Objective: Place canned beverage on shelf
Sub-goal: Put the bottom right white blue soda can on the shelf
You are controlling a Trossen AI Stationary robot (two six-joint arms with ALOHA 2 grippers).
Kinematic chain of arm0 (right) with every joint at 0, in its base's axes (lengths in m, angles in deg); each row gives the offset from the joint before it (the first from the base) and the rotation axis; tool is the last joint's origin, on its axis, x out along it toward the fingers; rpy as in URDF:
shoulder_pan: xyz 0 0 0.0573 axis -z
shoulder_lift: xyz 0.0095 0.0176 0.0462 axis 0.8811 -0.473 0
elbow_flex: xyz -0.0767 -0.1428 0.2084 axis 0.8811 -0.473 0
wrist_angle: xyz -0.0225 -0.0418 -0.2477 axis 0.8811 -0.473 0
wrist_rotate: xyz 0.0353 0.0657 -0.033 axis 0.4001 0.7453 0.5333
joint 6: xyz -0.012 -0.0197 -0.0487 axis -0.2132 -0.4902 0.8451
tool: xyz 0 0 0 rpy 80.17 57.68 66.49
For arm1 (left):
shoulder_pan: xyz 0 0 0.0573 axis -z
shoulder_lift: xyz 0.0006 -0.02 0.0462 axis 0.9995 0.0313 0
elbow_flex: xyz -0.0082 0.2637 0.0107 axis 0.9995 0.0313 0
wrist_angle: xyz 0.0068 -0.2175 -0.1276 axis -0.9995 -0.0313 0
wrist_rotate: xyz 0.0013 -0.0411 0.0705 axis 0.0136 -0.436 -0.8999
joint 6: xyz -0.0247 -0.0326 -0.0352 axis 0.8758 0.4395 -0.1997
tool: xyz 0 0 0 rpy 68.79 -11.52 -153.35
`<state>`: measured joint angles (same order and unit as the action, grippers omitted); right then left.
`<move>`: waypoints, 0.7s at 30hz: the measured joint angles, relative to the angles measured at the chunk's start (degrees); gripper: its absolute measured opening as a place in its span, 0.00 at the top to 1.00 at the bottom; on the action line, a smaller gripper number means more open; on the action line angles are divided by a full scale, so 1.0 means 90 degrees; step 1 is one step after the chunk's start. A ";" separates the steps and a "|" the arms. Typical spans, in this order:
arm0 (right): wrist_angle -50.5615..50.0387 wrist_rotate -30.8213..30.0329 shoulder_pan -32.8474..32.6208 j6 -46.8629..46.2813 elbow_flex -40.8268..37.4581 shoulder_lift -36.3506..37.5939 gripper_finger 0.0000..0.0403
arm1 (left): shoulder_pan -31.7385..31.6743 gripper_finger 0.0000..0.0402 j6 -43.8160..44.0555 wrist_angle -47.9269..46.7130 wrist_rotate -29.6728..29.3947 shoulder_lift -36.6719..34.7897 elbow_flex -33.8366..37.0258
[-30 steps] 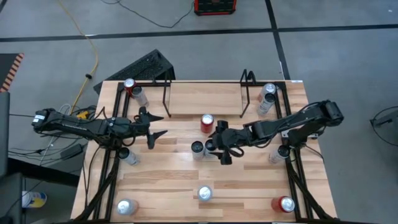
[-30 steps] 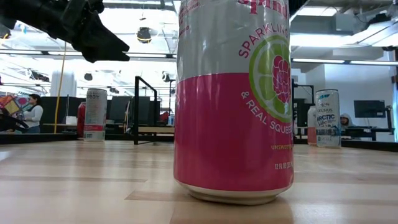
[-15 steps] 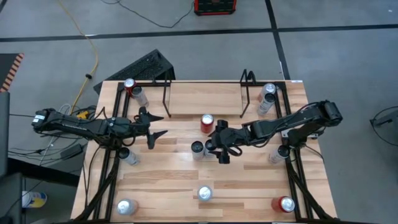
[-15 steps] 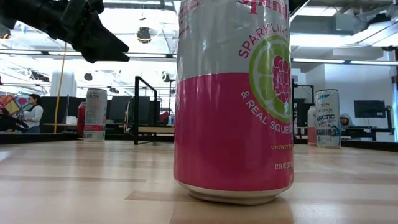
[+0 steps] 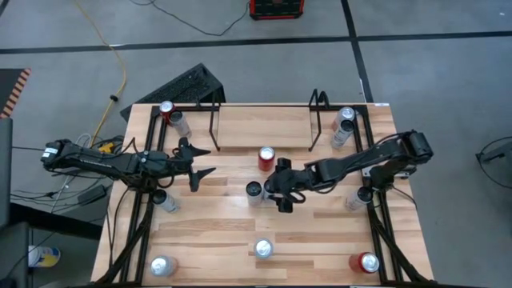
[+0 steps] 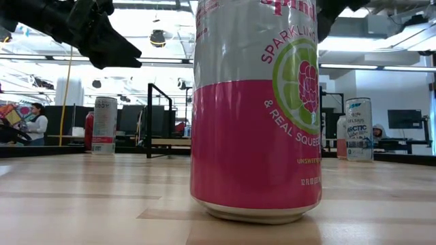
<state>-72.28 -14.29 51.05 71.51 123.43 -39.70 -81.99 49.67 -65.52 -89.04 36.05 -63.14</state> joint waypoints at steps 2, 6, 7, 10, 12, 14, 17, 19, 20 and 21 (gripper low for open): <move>-0.0027 0.0010 0.0000 0.0000 0.0002 -0.0060 0.10 | 0.0000 0.26 0.0006 -0.0008 0.0002 0.0000 0.0000; 0.0037 0.0010 0.0000 0.0002 0.0007 -0.0007 0.10 | 0.0000 0.26 0.0011 -0.0011 0.0002 0.0000 0.0000; 0.0022 0.0010 0.0000 0.0003 0.0007 0.0032 0.10 | 0.0000 0.26 0.0009 -0.0011 0.0002 0.0000 0.0000; 0.0120 0.0010 0.0000 0.0010 0.0007 0.0183 0.10 | 0.0000 0.26 0.0001 -0.0009 0.0002 0.0000 0.0000; 0.0116 0.0010 0.0000 0.0010 0.0007 0.0256 0.10 | 0.0000 0.26 0.0001 -0.0011 0.0002 0.0000 0.0000; 0.0093 0.0010 0.0000 0.0010 0.0007 0.0288 0.10 | 0.0000 0.26 -0.0001 -0.0018 0.0002 0.0000 0.0000; 0.0049 0.0011 0.0000 0.0009 0.0007 0.0290 0.11 | 0.0000 0.26 -0.0004 -0.0029 0.0002 0.0000 0.0000; 0.0002 0.0064 0.0000 0.0002 0.0007 0.0290 0.11 | 0.0000 0.26 -0.0004 -0.0038 0.0002 0.0000 0.0000; 0.0002 0.0097 0.0000 -0.0009 0.0007 0.0276 0.12 | 0.0000 0.26 -0.0006 -0.0040 0.0002 -0.0002 0.0000; 0.0026 0.0109 0.0012 -0.0027 0.0007 0.0240 0.12 | 0.0000 0.26 -0.0006 -0.0054 0.0000 -0.0001 0.0000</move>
<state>-72.05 -13.31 51.16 71.27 123.49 -37.54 -81.99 49.62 -66.01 -89.04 36.04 -63.14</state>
